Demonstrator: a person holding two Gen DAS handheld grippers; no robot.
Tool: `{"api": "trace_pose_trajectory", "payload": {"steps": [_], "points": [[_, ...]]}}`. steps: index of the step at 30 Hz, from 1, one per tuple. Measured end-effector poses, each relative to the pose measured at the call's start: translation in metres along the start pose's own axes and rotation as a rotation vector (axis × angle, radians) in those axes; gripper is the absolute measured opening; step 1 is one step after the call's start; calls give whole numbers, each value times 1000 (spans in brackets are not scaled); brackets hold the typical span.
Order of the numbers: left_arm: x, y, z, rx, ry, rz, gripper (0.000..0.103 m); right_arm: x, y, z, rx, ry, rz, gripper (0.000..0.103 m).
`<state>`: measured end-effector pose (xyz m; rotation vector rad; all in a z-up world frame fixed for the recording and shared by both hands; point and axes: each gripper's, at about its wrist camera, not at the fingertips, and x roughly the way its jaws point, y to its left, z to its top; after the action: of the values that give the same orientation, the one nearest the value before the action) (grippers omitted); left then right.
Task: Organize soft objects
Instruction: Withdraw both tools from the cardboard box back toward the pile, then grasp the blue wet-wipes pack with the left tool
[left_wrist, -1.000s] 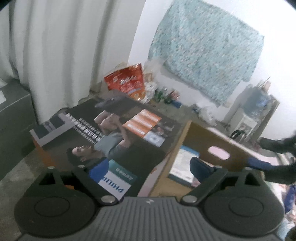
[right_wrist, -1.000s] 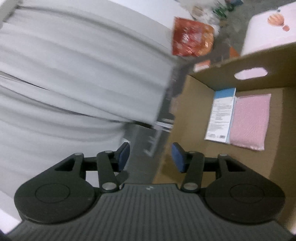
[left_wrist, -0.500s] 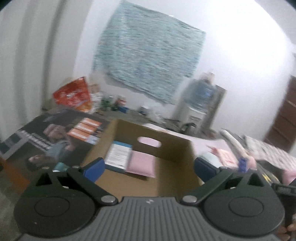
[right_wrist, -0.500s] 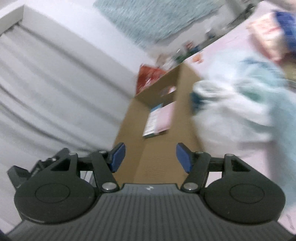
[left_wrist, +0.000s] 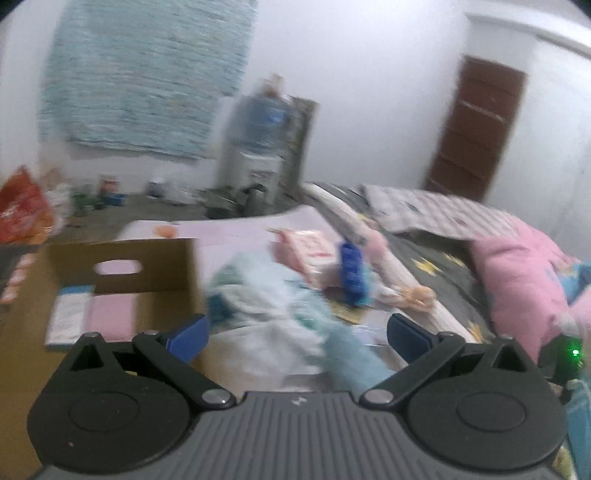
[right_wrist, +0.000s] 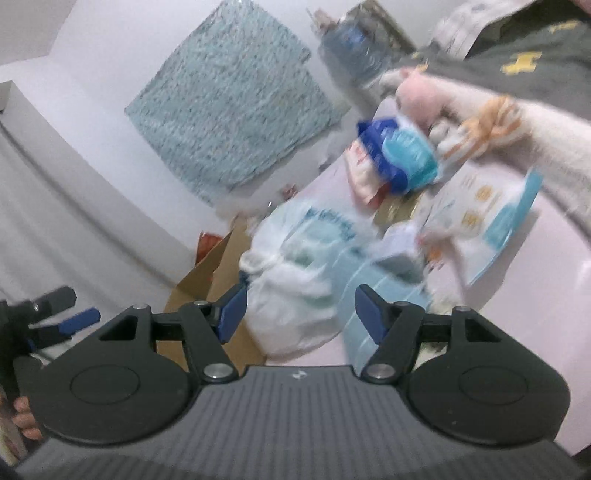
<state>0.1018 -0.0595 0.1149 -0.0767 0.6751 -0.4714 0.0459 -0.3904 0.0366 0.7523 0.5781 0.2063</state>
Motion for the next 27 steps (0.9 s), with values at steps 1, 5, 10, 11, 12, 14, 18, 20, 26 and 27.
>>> {"api": "trace_pose_trajectory", "payload": {"steps": [1, 5, 10, 11, 12, 14, 18, 20, 26, 27], "points": [[11, -8, 7, 0, 22, -22, 103, 1, -3, 5, -9, -18, -4, 66], [65, -44, 35, 39, 101, -60, 103, 10, -10, 26, -58, -78, -28, 68], [144, -83, 61, 151, 191, 3, 103, 36, -18, 54, -144, -118, -88, 70], [160, -89, 65, 157, 211, 10, 103, 42, -22, 58, -148, -118, -93, 70], [180, -96, 69, 161, 236, 19, 103, 48, -27, 63, -149, -117, -91, 70], [211, -103, 74, 169, 273, 26, 102, 58, -35, 72, -149, -112, -89, 70], [273, -126, 81, 273, 325, 61, 99, 79, -56, 83, -134, -97, -100, 71], [304, -136, 80, 326, 348, 91, 96, 86, -66, 86, -119, -92, -110, 71], [374, -138, 79, 283, 454, 110, 77, 98, -85, 89, -104, -84, -121, 71], [383, -136, 79, 260, 468, 109, 76, 99, -87, 89, -105, -83, -124, 71]]}}
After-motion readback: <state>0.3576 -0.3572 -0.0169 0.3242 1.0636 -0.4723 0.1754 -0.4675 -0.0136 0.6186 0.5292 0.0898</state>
